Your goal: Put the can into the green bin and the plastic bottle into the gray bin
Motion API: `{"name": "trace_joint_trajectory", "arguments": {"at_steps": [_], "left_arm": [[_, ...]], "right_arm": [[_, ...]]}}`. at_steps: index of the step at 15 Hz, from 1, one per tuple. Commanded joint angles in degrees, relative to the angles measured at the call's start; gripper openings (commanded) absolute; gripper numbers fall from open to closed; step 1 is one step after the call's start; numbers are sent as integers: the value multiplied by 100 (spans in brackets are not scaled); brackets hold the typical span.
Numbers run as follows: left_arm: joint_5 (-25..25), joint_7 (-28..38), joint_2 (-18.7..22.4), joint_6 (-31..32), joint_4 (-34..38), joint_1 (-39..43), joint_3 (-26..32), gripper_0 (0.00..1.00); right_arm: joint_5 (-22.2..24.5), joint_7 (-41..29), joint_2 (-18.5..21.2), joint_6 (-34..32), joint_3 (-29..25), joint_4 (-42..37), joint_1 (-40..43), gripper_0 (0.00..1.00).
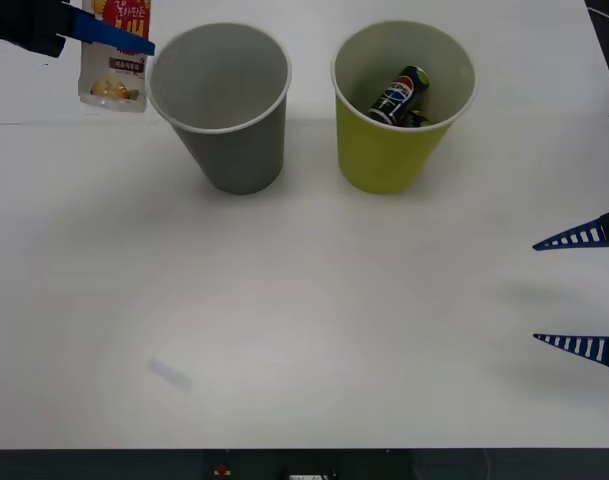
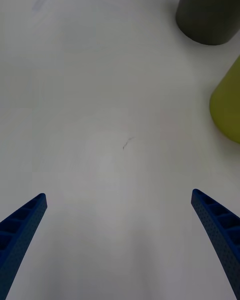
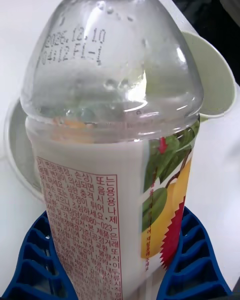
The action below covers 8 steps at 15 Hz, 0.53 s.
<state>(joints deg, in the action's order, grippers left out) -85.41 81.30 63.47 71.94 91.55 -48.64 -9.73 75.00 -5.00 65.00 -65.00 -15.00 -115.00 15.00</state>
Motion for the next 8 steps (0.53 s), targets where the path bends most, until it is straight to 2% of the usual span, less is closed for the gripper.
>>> {"name": "trace_joint_trajectory", "arguments": {"at_steps": [1, 6, 8], "left_arm": [[-327, -9, -327, 4, -586, -638, -460, 0], [-1066, -62, -1083, -5, -1685, -1613, -1110, 0], [-1408, -141, -1399, -5, -1984, -1763, -1110, 0]], "right_arm": [[0, 0, 0, 0, 0, 0, 0, 100], [0, 0, 0, 0, 0, 0, 0, 100], [0, 0, 0, 0, 0, 0, 0, 100]]}}
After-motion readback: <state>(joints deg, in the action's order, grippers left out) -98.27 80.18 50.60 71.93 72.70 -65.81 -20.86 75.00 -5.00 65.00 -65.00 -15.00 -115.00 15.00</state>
